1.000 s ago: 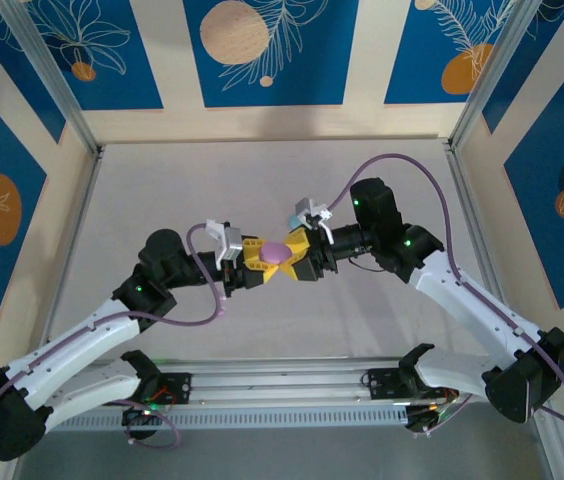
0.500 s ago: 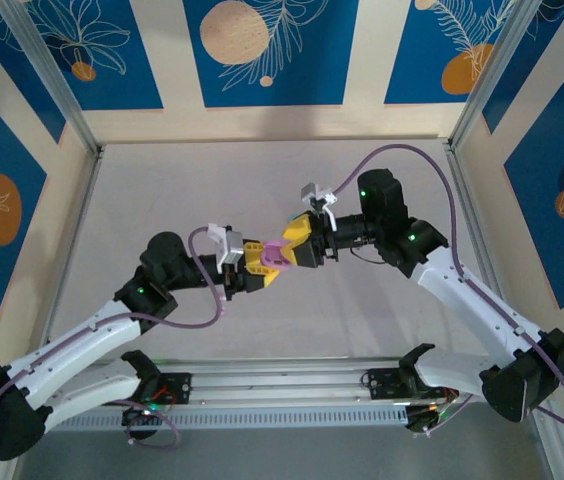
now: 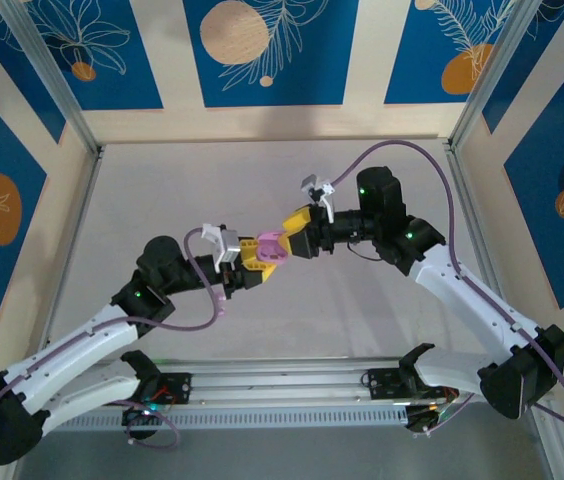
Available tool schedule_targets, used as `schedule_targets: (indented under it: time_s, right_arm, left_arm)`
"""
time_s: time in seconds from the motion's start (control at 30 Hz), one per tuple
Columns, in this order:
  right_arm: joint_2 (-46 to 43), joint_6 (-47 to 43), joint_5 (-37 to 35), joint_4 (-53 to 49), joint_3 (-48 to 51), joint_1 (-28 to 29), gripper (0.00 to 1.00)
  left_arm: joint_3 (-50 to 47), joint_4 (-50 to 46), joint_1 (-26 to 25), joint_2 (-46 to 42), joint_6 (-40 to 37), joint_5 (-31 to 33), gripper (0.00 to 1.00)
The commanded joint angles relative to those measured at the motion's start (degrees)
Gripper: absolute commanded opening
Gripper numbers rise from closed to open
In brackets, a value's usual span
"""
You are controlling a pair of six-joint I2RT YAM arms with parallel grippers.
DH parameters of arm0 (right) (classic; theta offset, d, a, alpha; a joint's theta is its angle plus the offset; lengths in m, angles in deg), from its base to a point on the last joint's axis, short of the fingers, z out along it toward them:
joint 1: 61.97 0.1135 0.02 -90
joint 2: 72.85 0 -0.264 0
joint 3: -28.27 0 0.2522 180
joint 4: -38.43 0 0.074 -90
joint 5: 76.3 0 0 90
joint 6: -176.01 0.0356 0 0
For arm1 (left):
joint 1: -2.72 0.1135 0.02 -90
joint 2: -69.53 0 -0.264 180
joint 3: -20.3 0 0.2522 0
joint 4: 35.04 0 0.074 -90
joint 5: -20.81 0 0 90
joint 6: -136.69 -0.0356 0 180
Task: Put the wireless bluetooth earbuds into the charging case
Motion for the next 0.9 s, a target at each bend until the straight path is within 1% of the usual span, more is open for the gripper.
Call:
schedule_targets:
  time_s: [0.0, 0.1, 0.23, 0.37, 0.4, 0.5, 0.53, 0.6, 0.67, 0.7, 0.77, 0.8, 0.83, 0.87]
  right_arm:
    - [-3.28, 2.55, -5.48, 1.69, -1.88, -0.37, 0.58]
    - [-5.41, 2.25, -9.03, 1.69, -0.68, -0.46, 0.59]
    - [-7.25, 1.05, -9.49, 1.82, 1.09, -0.46, 0.59]
    - [-8.58, 3.17, -13.4, 1.95, 2.54, -0.54, 0.59]
    - [-8.77, 3.23, -12.76, 2.27, 2.95, -0.54, 0.58]
    - [-8.92, 0.94, -4.89, 4.24, 3.83, -0.22, 0.58]
    - [-8.91, -0.07, -3.59, 4.63, 3.84, 0.25, 0.58]
    - [-8.67, -0.6, -4.62, 4.31, 3.48, 1.66, 0.6]
    - [-6.83, 5.63, -6.67, 1.6, 0.79, 1.06, 0.66]
    - [-5.02, 9.63, -5.64, -0.96, -1.78, 0.06, 0.66]
    - [-1.1, 17.12, -0.8, -5.61, -6.61, -1.52, 0.66]
    - [0.78, 22.54, 0.89, -6.58, -8.08, -1.92, 0.65]
    - [2.14, 27.92, 2.3, -6.59, -8.85, -2.02, 0.65]
    - [3.55, 32.69, 5.63, -5.21, -9.05, -2.05, 0.64]
  left_arm:
    - [-0.58, 3.37, -0.71, -1.69, -0.04, 3.32, 0.23]
    - [-0.86, 3.2, -0.71, -2.4, 0.06, 5.52, 0.23]
    - [-1.31, 3.7, -0.74, -3.13, 0.06, 6.8, 0.22]
    - [-1.34, 3.63, -0.7, -3.97, 0.24, 8.58, 0.22]
    - [-1.42, 3.64, -0.72, -4.22, 0.31, 9.14, 0.22]
    - [-1.53, 4.11, -0.7, -4.73, 0.28, 9.37, 0.22]
    - [-1.41, 4.36, -0.71, -4.74, 0.33, 8.83, 0.22]
    - [-1.45, 5.47, -0.7, -4.65, 0.15, 6.73, 0.23]
    - [-1.68, 6.87, -0.68, -4.43, -0.38, 5.51, 0.23]
    - [-1.9, 7.55, -0.72, -4.37, -1.06, 5.32, 0.23]
    - [-2.0, 8.25, -0.74, -4.33, -2.97, 5.47, 0.23]
    - [-1.93, 8.32, -0.69, -4.28, -4.29, 5.77, 0.24]
    - [-1.82, 8.58, -0.72, -4.14, -5.38, 5.97, 0.23]
    - [-1.67, 8.93, -0.67, -3.88, -6.46, 6.05, 0.23]
